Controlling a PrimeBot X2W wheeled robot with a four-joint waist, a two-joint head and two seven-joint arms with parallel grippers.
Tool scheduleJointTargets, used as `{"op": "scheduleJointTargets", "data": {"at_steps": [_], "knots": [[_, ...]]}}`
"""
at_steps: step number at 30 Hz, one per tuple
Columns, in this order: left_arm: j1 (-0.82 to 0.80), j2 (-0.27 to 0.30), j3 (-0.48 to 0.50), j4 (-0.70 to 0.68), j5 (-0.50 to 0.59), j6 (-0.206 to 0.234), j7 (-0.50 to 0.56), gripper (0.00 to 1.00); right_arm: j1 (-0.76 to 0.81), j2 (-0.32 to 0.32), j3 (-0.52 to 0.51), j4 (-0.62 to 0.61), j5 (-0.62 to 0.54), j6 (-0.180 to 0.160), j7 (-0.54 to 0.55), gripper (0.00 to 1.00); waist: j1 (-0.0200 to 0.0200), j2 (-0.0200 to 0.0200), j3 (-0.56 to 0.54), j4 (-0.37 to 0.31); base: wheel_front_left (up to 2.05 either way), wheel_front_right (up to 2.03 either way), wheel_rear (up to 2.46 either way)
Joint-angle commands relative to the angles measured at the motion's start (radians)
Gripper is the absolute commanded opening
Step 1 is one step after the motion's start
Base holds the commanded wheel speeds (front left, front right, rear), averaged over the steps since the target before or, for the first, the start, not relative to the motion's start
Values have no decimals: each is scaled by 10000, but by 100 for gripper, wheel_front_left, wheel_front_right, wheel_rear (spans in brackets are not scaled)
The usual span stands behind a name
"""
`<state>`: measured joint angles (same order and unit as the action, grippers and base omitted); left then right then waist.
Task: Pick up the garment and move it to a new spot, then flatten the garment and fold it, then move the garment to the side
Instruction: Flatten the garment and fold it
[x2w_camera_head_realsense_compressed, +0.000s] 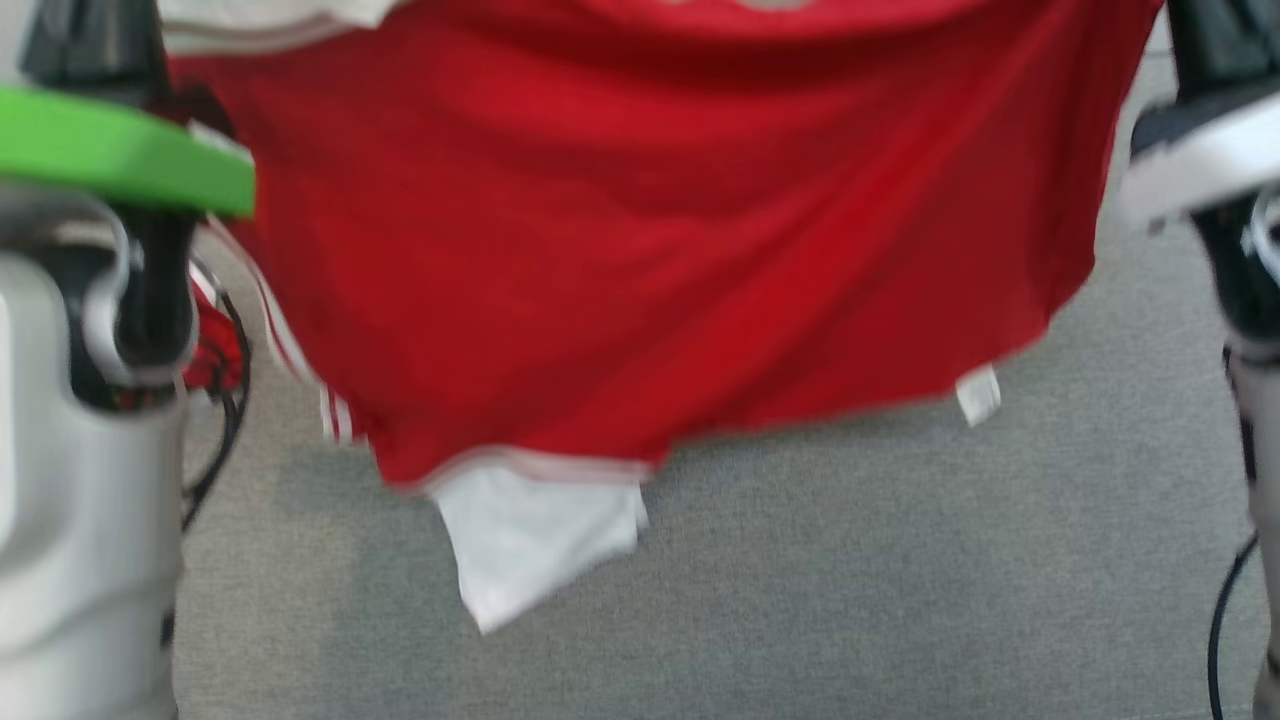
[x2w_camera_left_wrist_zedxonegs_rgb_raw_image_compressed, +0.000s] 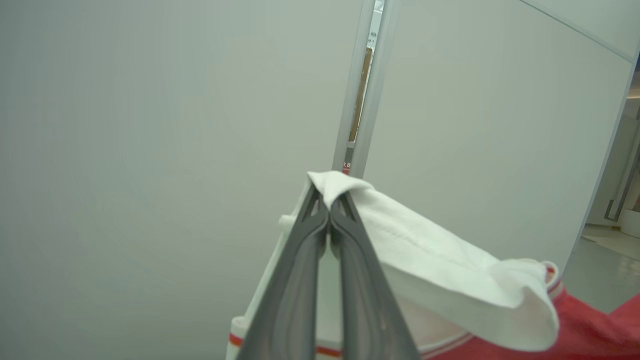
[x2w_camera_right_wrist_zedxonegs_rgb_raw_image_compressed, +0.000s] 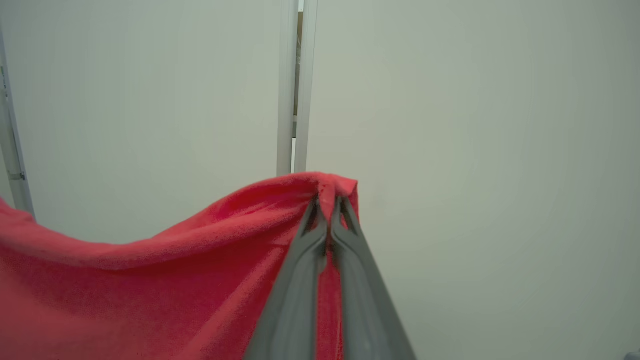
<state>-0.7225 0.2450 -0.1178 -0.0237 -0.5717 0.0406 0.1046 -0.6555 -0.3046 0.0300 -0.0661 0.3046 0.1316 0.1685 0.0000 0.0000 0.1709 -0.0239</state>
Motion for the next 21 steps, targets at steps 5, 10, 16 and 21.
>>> {"op": "scheduleJointTargets", "data": {"at_steps": [5,10,16,21], "knots": [[-3372,214,-108,2485,319,-514,-380,0,-3485,-200,432,2553,-215,-18,-578,0,0,0,2791,-46,0,0,0],[-6411,227,-43,4979,850,-571,-1519,0,-6508,-146,438,5140,-1104,-18,-2068,0,0,0,3697,29,0,0,0],[-8254,-47,37,7214,994,-786,-3061,0,-8185,16,591,7539,-1960,-20,-3775,0,0,0,4075,181,0,0,0],[-7970,-408,-196,8359,889,-1334,-3569,0,-7813,159,738,8984,-2136,-20,-4237,0,0,0,4118,325,0,0,0]]}}
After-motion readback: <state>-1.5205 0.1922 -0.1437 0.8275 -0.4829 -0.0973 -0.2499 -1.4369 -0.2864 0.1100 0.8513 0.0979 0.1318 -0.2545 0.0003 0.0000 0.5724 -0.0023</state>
